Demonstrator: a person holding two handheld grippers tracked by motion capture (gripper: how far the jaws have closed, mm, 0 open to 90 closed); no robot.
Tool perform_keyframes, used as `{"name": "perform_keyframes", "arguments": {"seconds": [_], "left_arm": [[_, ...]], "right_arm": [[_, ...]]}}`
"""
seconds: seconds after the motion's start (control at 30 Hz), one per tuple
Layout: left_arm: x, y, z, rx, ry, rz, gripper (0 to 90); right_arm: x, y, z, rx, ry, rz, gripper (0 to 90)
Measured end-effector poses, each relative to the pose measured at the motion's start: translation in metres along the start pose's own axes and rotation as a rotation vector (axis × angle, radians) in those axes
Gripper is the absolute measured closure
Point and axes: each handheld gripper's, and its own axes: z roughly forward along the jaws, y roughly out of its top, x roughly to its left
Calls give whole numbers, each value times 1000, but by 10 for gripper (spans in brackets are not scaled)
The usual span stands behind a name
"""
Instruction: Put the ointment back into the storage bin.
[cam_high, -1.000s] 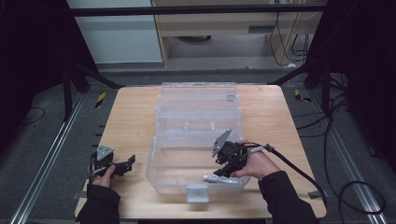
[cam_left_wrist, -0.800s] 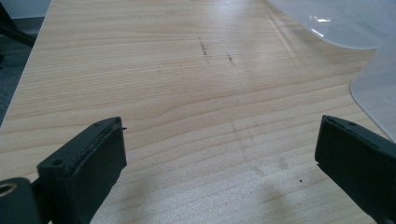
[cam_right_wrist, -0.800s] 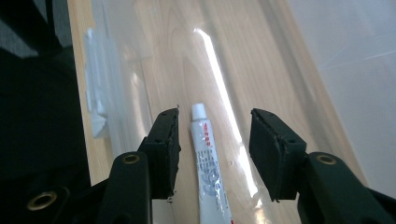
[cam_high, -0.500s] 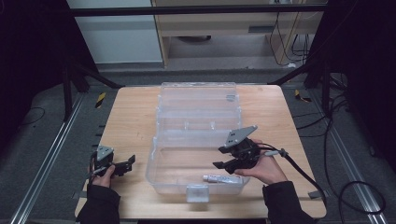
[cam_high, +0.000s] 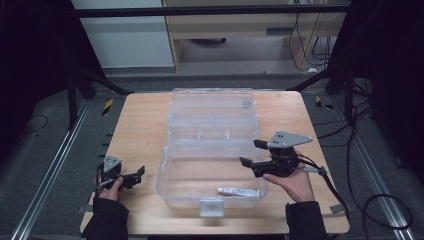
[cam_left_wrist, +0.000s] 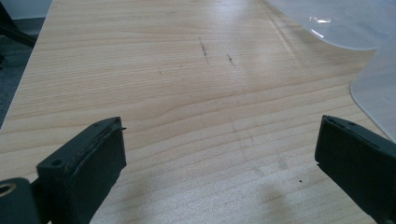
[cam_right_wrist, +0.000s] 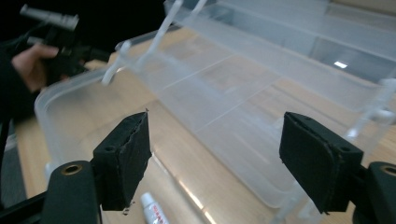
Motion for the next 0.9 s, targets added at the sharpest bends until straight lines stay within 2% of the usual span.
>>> {"name": "perform_keyframes", "arguments": {"seconds": [0.03, 0.13, 0.17, 0.2, 0.23, 0.27, 0.3, 0.33, 0.4, 0.47, 0.5, 0.53, 0.57, 0.6, 0.67, 0.9], "left_arm": [[0, 0, 0, 1, 0, 1, 12], [0, 0, 0, 1, -1, 1, 12], [0, 0, 0, 1, -1, 1, 12], [0, 0, 0, 1, -2, 1, 12], [0, 0, 0, 1, -2, 1, 12], [0, 0, 0, 1, -2, 1, 12], [0, 0, 0, 1, -2, 1, 12], [0, 0, 0, 1, -2, 1, 12], [0, 0, 0, 1, -3, -1, 12], [0, 0, 0, 0, -2, -1, 12], [0, 0, 0, 0, -2, -1, 12], [0, 0, 0, 1, -2, -1, 12], [0, 0, 0, 1, -2, -1, 12], [0, 0, 0, 1, -2, -2, 12], [0, 0, 0, -1, -2, -2, 12], [1, 0, 0, -4, -3, -8, 11]], "right_arm": [[-3, -1, -4, -30, -26, 38, 246], [-9, -5, -11, -76, -89, 94, 225], [-15, -9, -16, -107, -134, 151, 217], [-18, -12, -17, -128, -163, 175, 210], [-18, -12, -17, -128, -163, 175, 210], [-21, -16, -19, -143, -188, 196, 204], [-26, -23, -22, -165, -239, 226, 184], [-26, -23, -22, -165, -239, 226, 184], [-32, -33, -26, -172, -306, 246, 173], [-36, -40, -28, -190, -339, 267, 164], [-36, -40, -28, -190, -339, 267, 164], [-40, -47, -30, -193, -365, 278, 152], [-40, -47, -30, -193, -365, 278, 152], [-44, -52, -31, -180, -392, 272, 145], [-47, -59, -31, -174, -406, 291, 141], [-57, -75, -28, -121, -459, 300, 132]]}}
